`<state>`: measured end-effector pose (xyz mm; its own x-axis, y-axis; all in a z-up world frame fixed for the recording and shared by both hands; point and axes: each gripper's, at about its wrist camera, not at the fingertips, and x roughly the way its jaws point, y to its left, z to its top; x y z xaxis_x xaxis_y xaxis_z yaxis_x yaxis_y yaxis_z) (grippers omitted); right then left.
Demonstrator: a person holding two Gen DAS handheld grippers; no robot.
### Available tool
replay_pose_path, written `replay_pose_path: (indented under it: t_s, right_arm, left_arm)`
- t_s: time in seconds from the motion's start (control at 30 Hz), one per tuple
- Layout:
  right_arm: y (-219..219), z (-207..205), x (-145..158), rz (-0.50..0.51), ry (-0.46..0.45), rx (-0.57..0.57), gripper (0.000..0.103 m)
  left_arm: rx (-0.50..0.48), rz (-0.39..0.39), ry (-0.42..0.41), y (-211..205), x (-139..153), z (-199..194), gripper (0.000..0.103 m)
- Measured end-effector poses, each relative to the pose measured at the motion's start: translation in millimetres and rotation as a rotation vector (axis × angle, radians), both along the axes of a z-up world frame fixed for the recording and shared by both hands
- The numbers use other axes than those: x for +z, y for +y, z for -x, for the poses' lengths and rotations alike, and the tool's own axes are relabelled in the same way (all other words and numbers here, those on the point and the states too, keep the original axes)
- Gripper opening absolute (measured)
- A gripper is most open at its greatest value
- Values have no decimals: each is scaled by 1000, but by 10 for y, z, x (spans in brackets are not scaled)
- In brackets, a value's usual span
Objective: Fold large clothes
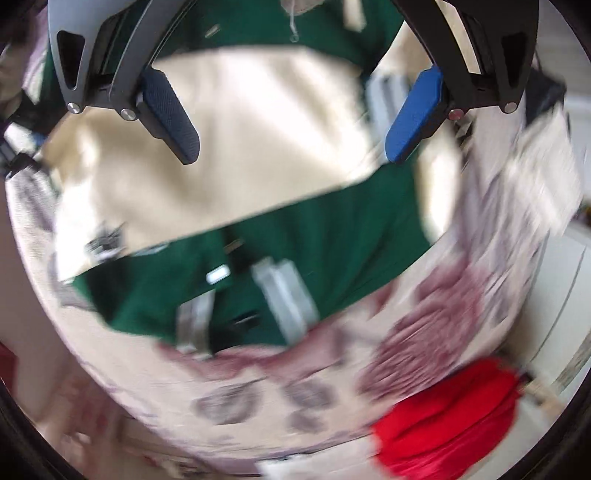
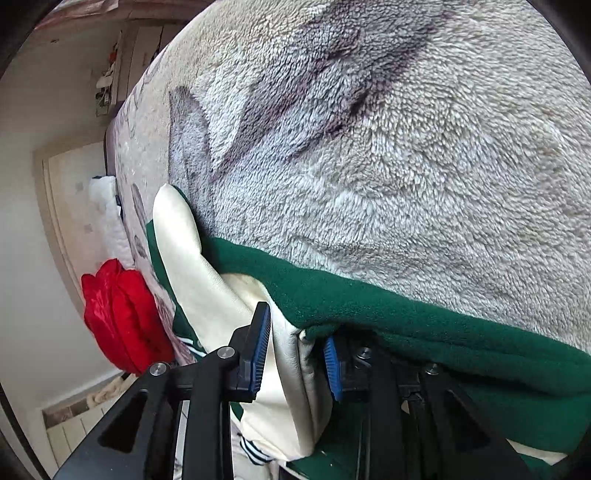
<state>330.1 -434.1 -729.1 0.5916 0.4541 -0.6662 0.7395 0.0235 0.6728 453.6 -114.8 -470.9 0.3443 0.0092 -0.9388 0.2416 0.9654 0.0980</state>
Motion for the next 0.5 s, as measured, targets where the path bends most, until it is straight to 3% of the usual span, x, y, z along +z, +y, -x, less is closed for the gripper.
replay_pose_path:
  t_s: [0.1,0.2,0.33,0.37,0.4,0.47,0.5]
  right_arm:
    - [-116,19,-5,-32,-16,32,31]
    - [-132,-65,-139,-84,-33,32,31]
    - [-164,-121,-302,-141,-59,32,31]
    - [-178,-131,-326,-150,-68,34,31]
    - [-196,-136,-337,-153,-73,40,31]
    - [-227,-178,-343,-149,-91,47,28]
    - [-250,-198,-339,-135,-92,39,23]
  left_arm:
    - [-174,139,98,-755,-167,-486,103]
    - [-321,257,266,-1416,-510,-804,103]
    - [-466,244,426,-1994,-977,-917,98]
    - [-488,237,447,-2048,-1053,-898,90]
    - [-503,243,464,-2090,-1103,-871,66]
    - [-510,250,439,-2098,-1101,-847,48]
    - [-508,276,425,-2063,-1057,-850,26]
